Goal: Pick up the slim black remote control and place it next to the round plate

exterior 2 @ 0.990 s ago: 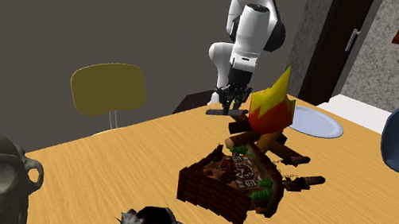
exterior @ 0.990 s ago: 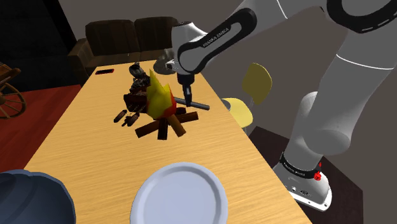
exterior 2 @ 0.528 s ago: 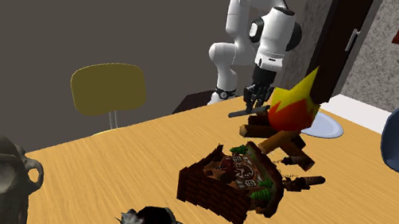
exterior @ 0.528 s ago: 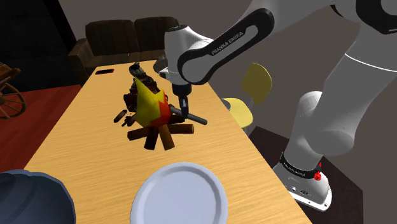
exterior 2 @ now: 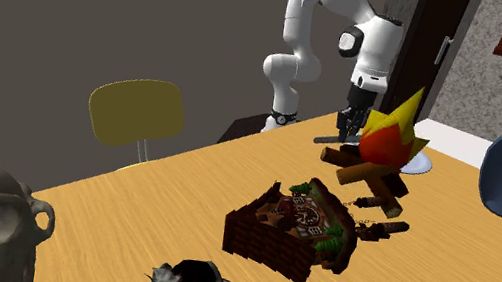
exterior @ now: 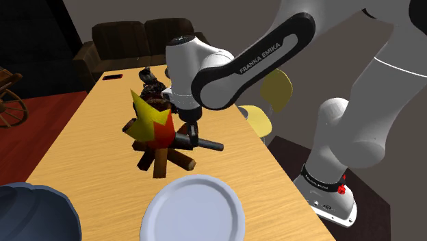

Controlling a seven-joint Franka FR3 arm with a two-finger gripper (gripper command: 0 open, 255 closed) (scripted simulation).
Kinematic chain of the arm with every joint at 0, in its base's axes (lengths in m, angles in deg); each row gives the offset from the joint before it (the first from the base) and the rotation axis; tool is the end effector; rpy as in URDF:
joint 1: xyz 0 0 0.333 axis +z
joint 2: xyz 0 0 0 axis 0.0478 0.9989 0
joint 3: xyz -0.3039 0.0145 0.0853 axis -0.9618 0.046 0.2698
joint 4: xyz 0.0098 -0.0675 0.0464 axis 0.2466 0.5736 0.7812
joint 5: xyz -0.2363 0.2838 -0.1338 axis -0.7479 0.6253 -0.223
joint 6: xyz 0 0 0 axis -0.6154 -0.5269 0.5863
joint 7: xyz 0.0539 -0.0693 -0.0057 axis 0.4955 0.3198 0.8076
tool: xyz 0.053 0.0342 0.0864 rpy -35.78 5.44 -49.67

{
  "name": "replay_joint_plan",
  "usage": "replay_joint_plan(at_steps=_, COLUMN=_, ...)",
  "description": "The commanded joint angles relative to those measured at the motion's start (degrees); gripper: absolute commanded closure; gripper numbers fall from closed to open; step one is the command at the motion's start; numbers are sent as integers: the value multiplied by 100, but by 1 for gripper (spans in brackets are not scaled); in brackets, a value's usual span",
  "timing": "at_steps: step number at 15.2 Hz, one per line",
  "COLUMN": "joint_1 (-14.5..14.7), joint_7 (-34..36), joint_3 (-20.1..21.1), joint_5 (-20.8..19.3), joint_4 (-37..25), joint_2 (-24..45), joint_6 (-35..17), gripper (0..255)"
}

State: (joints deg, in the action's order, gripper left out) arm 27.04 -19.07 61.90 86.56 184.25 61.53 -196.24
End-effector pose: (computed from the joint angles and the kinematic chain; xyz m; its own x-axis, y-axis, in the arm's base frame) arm 0.3945 0.2447 0.4026 0.6455 0.7637 0.0070 0.7609 -0.6439 0.0804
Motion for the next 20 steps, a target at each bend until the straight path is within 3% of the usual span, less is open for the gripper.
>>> replay_joint_plan(at_steps=1, joint_1=145, joint_7=313, joint_3=206, joint_5=43, joint_4=-62, joint_2=11, joint_6=53, gripper=255)
replay_joint_plan(at_steps=11, joint_1=757, joint_7=1824, joint_3=1140, joint_5=99, joint_4=-553, joint_2=410, joint_6=236, gripper=255)
replay_joint_plan(at_steps=20, joint_1=1285, joint_7=3274, joint_3=1873, joint_5=-234, joint_4=-1553, joint_2=1295, joint_6=514, gripper=255)
